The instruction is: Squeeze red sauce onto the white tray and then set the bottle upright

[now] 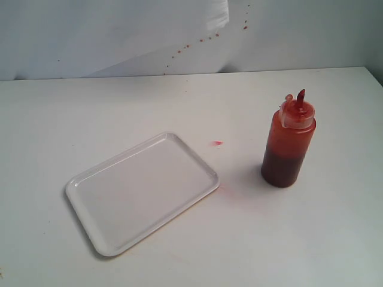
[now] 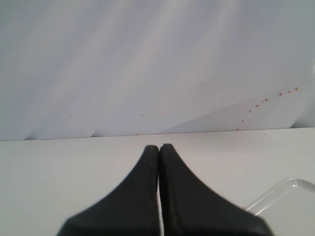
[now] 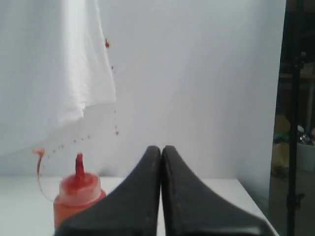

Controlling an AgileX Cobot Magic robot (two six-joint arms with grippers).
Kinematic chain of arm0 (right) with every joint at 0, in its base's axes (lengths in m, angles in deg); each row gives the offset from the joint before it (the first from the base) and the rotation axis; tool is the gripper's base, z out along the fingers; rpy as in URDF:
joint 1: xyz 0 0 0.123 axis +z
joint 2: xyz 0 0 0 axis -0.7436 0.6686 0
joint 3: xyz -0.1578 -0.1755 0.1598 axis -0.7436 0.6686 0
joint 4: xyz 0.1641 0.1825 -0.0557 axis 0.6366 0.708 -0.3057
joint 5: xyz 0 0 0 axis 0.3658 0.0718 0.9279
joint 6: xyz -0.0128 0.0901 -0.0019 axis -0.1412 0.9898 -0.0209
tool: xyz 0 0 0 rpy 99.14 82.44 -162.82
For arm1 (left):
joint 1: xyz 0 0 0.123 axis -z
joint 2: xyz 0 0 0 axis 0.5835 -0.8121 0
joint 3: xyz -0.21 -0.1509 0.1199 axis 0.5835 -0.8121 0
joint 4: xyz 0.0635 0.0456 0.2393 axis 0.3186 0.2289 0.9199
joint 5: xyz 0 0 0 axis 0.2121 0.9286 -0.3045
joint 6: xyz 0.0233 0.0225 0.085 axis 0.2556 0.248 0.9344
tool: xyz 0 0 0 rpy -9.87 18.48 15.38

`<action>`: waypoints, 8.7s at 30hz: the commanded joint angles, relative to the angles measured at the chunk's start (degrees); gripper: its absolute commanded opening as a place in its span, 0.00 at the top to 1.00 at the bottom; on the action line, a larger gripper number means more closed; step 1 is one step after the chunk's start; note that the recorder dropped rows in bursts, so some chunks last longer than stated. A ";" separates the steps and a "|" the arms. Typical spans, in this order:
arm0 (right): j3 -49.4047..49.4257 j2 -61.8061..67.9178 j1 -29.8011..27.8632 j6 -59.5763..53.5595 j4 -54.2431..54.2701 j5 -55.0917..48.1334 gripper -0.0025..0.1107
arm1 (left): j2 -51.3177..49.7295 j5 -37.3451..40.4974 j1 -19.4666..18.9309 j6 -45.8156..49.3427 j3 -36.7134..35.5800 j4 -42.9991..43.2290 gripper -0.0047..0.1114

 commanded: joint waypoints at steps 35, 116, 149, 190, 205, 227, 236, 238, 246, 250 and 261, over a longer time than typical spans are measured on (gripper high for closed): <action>-11.25 44.55 -0.30 -3.35 0.10 33.00 0.98 | 0.20 0.15 0.24 -0.11 -0.28 -0.51 0.96; -31.04 108.11 0.10 17.57 -41.72 62.21 0.98 | 0.20 0.15 0.24 -0.07 -0.28 -0.51 0.96; -31.22 100.05 20.87 59.62 -8.39 63.51 0.98 | 0.20 0.15 0.24 -0.04 -0.28 -0.51 0.96; -42.51 100.17 23.37 73.92 -15.57 59.82 0.98 | -7.36 -27.07 0.24 -55.30 1.91 -2.63 0.25; -42.56 103.09 27.77 76.51 -4.57 58.17 0.98 | -43.42 -46.86 0.24 -99.65 2.02 15.70 0.26; -61.77 119.03 38.52 80.37 -4.66 61.39 0.98 | -70.42 -69.44 0.24 -109.19 2.10 18.36 0.28; -73.14 124.93 43.79 80.46 -4.56 57.69 0.98 | -70.51 -69.35 0.24 -105.02 2.10 12.81 0.28; -75.38 126.30 44.72 80.46 -4.56 56.81 0.98 | -70.51 -69.23 0.24 -104.97 2.10 12.81 0.28; -81.72 129.84 46.80 81.91 -4.26 55.36 0.98 | -70.51 -68.64 0.24 -102.05 2.10 11.86 0.28; -82.59 130.07 46.80 82.38 -3.50 55.61 0.98 | -70.51 -68.64 0.24 -100.81 2.10 10.15 0.28; -82.59 130.07 47.04 83.58 -3.04 55.39 0.98 | -70.51 -66.03 0.24 -100.69 2.10 11.44 0.28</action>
